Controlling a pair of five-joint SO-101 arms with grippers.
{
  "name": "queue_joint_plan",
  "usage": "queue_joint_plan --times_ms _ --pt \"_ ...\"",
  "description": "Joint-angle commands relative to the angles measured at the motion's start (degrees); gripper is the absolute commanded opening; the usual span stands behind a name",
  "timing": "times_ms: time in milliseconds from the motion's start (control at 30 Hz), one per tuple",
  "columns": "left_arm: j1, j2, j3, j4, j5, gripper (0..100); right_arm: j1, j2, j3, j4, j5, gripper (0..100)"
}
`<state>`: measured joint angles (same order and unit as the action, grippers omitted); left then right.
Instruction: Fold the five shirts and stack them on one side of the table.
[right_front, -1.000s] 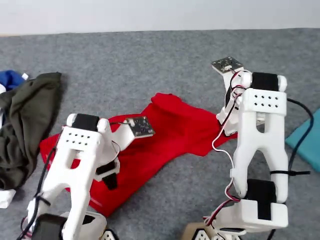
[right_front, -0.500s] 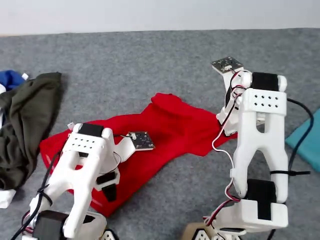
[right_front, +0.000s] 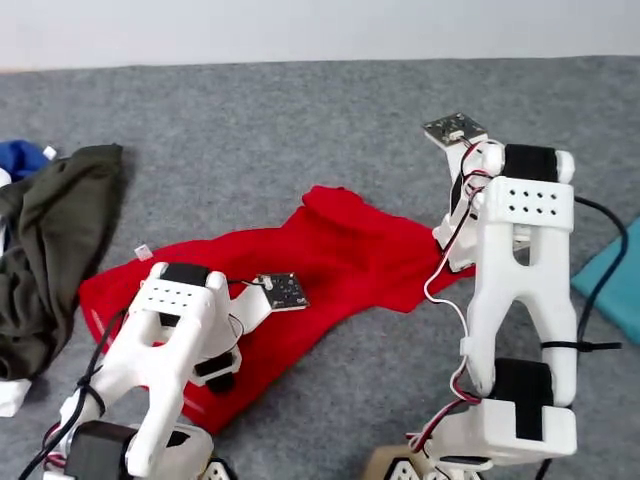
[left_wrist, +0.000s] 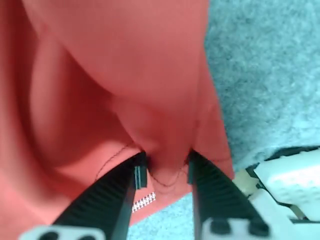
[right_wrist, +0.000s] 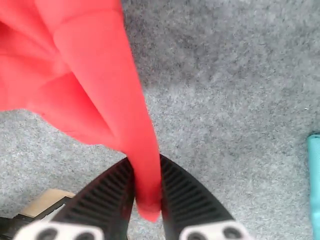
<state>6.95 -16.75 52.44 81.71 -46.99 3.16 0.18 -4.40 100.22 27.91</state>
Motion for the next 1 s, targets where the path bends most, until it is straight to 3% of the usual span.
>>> queue_joint_plan --times_ms 0,167,333,500,700,967 --pt "0.6 -0.4 -2.5 2.5 -0.2 7 0.7 -2.6 -2.6 1.2 0.0 0.9" --pt "0.2 -0.5 -10.3 10.9 0.5 0 0.8 -3.3 -3.1 1.7 0.2 0.9" --pt "0.2 -5.0 -23.9 18.6 7.7 0 0.8 -9.9 -3.1 1.8 0.4 0.9" --pt "0.6 -16.3 -39.9 18.5 15.9 0 0.8 -18.1 -3.1 1.5 0.1 0.9" --pt "-3.3 -18.7 -54.4 18.0 25.5 0 2.9 -25.9 -3.1 1.0 -4.0 0.9" --pt "-9.8 -20.9 -70.6 15.6 26.2 0 4.8 -36.4 -3.1 0.5 -7.3 0.9"
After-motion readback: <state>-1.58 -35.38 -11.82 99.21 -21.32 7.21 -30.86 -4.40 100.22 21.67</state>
